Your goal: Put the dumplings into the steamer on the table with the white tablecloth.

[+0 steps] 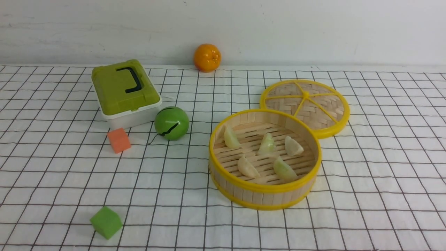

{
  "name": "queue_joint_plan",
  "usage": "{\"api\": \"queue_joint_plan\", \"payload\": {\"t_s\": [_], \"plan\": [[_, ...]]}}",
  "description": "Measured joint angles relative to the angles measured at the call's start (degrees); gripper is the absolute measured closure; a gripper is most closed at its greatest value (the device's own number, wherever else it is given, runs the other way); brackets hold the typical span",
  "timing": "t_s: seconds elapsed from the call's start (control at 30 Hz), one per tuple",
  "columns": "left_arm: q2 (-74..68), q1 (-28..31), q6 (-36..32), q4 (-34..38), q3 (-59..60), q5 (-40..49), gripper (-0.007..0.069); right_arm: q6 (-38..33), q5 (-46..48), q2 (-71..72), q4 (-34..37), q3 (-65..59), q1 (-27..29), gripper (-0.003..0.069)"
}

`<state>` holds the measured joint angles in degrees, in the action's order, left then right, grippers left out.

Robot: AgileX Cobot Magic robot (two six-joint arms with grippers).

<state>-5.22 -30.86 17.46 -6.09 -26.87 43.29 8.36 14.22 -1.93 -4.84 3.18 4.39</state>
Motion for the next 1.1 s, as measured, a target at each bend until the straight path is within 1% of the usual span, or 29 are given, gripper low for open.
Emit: {"api": "queue_joint_plan", "payload": {"t_s": [0.13, 0.4, 1.1], "plan": [[0.0, 0.0, 0.0, 0.0, 0.0, 0.0, 0.0521, 1.4, 0.9, 2.3, 0.1, -4.3, 0.9, 0.0683], [0.0, 0.0, 0.0, -0.2, 0.1, 0.0, 0.0510, 1.5, 7.2, 2.5, 0.6, -4.4, -0.3, 0.0683], [0.0, 0.0, 0.0, -0.2, 0.1, 0.0, 0.0493, 1.5, 7.7, 2.5, 0.6, -4.3, -0.3, 0.0677]]}}
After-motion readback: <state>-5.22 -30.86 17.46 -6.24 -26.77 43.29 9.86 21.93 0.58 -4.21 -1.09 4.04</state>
